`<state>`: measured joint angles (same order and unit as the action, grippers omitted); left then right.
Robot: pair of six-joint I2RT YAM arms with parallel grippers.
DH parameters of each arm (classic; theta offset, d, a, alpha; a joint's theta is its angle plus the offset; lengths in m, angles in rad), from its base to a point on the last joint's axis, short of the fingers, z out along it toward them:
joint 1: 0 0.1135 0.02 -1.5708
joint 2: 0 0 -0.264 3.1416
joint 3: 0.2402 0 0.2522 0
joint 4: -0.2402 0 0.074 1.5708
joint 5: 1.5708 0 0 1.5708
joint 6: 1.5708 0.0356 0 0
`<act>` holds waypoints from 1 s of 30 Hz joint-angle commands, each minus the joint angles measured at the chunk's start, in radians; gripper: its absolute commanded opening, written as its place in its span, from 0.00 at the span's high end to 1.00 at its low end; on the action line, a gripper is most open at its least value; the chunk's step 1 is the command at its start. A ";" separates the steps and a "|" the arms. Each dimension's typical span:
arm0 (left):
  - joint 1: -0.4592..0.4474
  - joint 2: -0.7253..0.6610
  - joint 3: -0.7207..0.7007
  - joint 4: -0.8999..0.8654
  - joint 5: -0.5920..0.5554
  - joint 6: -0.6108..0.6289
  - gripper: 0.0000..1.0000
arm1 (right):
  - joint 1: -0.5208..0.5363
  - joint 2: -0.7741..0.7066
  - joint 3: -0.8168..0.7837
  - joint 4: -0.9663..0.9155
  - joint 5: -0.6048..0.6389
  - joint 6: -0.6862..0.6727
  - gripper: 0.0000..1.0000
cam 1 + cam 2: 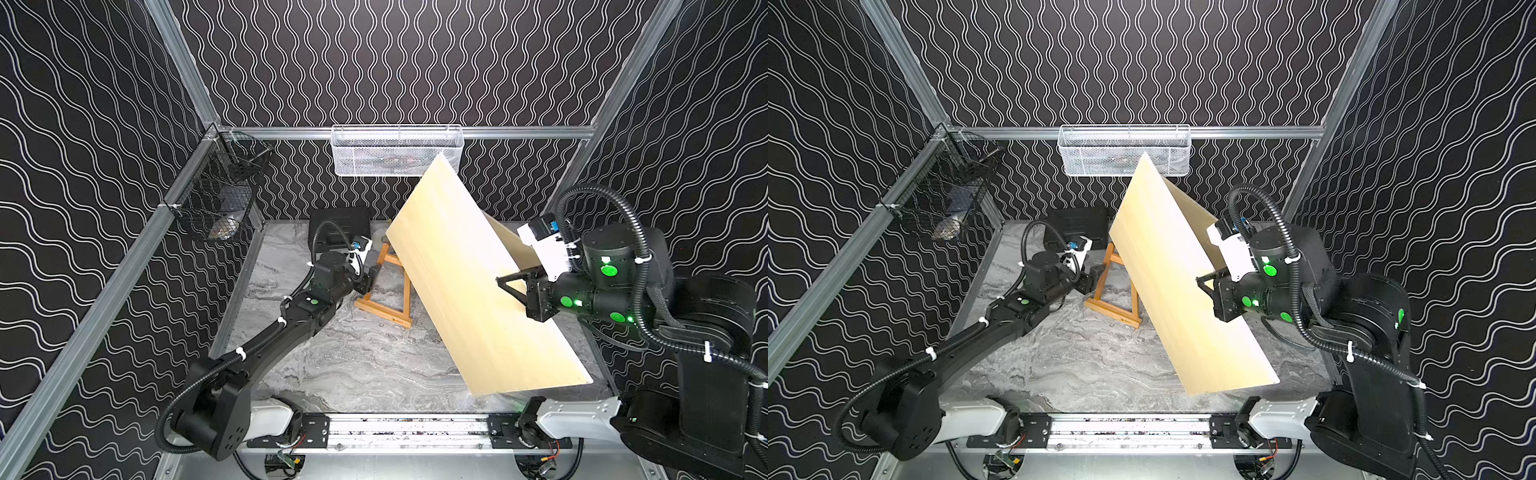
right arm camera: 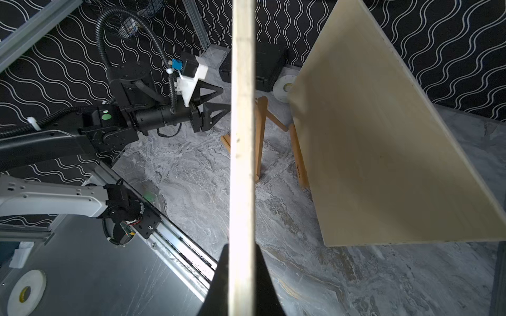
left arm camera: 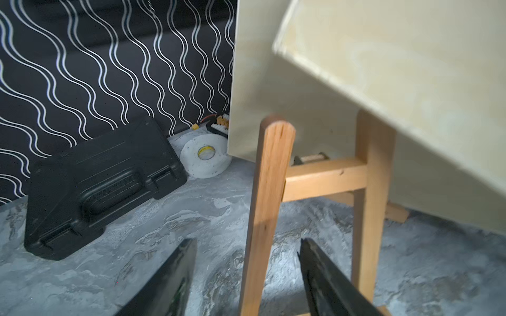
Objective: Assemble the easel
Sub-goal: Adjust the easel at the center of the board.
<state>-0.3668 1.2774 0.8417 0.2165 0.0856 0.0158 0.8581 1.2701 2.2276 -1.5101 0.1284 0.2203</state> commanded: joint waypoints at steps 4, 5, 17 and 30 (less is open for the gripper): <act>0.003 -0.121 -0.016 -0.104 -0.150 -0.292 0.32 | 0.001 0.060 0.046 0.246 -0.066 -0.120 1.00; 0.002 -0.139 -0.021 -0.135 -0.153 -0.342 0.32 | 0.001 0.072 0.050 0.260 -0.069 -0.131 1.00; 0.001 -0.282 -0.130 -0.417 -0.083 -0.557 0.35 | 0.001 0.180 0.034 0.356 -0.141 -0.324 1.00; -0.002 -0.263 -0.336 -0.297 -0.004 -0.625 0.38 | -0.008 0.309 -0.014 0.372 -0.129 -0.475 1.00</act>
<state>-0.3683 1.0019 0.5293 -0.1455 0.0647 -0.5781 0.8551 1.5730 2.2219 -1.3350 -0.0078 -0.2020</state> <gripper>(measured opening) 0.617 0.093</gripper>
